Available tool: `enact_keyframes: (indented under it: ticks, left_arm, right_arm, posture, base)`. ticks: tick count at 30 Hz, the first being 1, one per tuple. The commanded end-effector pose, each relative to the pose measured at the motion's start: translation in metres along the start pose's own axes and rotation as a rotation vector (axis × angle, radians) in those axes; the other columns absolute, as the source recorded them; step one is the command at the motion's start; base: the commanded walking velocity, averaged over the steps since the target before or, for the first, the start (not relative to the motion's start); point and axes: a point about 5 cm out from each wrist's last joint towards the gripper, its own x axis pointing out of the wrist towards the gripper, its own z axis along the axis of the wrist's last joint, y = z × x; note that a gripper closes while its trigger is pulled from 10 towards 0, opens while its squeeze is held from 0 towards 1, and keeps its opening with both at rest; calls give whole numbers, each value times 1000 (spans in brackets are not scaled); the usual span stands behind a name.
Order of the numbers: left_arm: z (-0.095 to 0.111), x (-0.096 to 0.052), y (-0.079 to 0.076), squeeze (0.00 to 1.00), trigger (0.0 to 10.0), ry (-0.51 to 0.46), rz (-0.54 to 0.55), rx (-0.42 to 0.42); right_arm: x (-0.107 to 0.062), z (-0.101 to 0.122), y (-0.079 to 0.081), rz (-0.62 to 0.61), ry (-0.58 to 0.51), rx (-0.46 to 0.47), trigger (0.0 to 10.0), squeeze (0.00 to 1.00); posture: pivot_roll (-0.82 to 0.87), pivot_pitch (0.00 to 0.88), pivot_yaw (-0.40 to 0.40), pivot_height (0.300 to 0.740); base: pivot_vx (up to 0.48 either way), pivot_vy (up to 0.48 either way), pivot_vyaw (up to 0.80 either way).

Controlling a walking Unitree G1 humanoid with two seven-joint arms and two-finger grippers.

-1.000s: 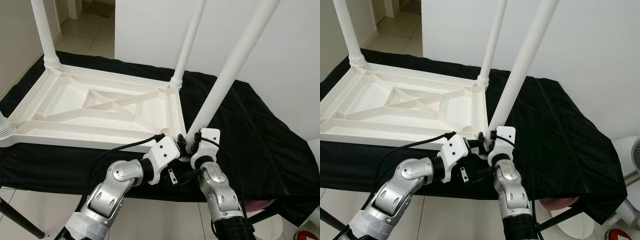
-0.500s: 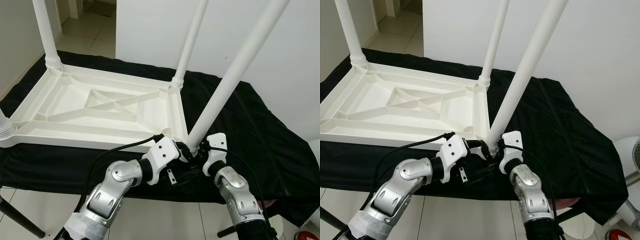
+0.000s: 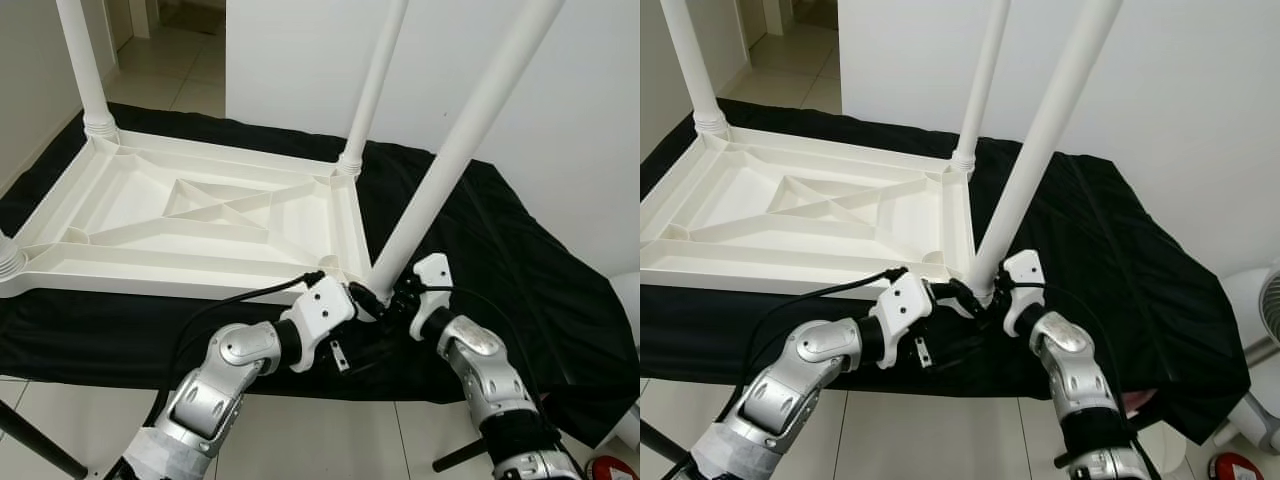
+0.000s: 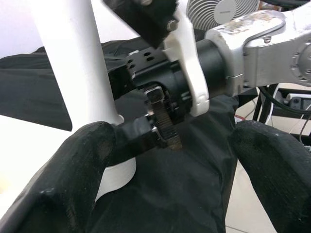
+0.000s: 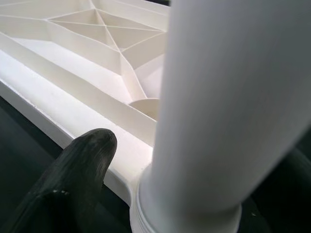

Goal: Building children table

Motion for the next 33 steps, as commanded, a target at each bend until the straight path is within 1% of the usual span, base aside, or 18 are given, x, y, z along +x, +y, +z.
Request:
enact_keyframes:
  ticks: [1,2,3,4,5,7,8,9,10,11,12,15,19,27,28,32,33]
  left_arm:
    - [3,2,-3,0,10000,-2,1,9]
    - [3,2,-3,0,10000,-2,1,9]
    - [3,2,-3,0,10000,-1,1,11]
    - [3,2,-3,0,10000,-1,1,11]
    - [3,2,-2,0,10000,-1,1,12]
    - [3,2,-2,0,10000,-1,1,12]
    - [3,2,-1,0,10000,-1,2,14]
    - [3,2,-1,0,10000,-1,2,14]
    - [4,2,-1,0,10000,0,3,17]
    - [4,2,-1,0,10000,0,3,17]
    - [4,2,-1,0,10000,0,4,17]
    - [4,1,-1,0,10000,1,4,19]
    - [3,0,-1,0,10000,6,4,14]
    - [3,1,-2,0,10000,4,-1,11]
    - [3,1,-2,0,10000,3,-3,11]
    - [3,2,-2,0,10000,2,-4,11]
    - [3,3,-2,0,10000,1,-6,11]
  right_arm:
    - [4,-4,-1,40,23,-12,10000,0]
    - [4,-4,-1,40,23,-12,10000,0]
    - [9,-4,-1,53,22,-13,10000,0]
    - [9,-4,-1,53,22,-13,10000,0]
    - [14,-5,-1,57,26,-8,10000,0]
    - [14,-5,-1,57,26,-8,10000,0]
    - [18,-7,0,63,32,2,4196,0]
    - [18,-7,0,63,32,2,4196,0]
    - [22,-8,1,70,39,9,392,0]
    - [22,-8,1,70,39,9,392,0]
    - [24,-10,1,75,46,16,0,0]
    - [26,-12,1,85,52,25,0,0]
    - [23,-20,2,100,70,50,0,0]
    - [20,-25,3,98,74,63,0,0]
    - [19,-26,3,83,75,72,10000,0]
    - [19,-28,2,60,80,78,10000,0]
    - [18,-29,1,30,91,75,10000,0]
  posture:
    - [51,0,-153,740]
    - [51,0,-153,740]
    - [55,0,-152,740]
    - [55,0,-152,740]
    - [57,0,-152,740]
    - [57,0,-152,740]
    - [61,0,-152,740]
    - [61,0,-152,740]
    - [63,0,-152,740]
    - [63,0,-152,740]
    - [66,0,-153,740]
    - [69,0,-154,740]
    - [69,0,-157,740]
    - [60,0,-154,740]
    - [60,0,-154,740]
    - [49,0,-152,740]
    - [47,0,-154,740]
  base:
    - [0,0,0]
    - [0,0,0]
    - [0,0,0]
    - [0,0,0]
    - [0,0,0]
    - [0,0,0]
    - [0,0,0]
    - [0,0,0]
    - [0,0,0]
    - [0,0,0]
    - [0,0,0]
    - [0,0,0]
    - [0,0,0]
    - [0,0,0]
    - [0,0,0]
    - [0,0,0]
    - [0,0,0]
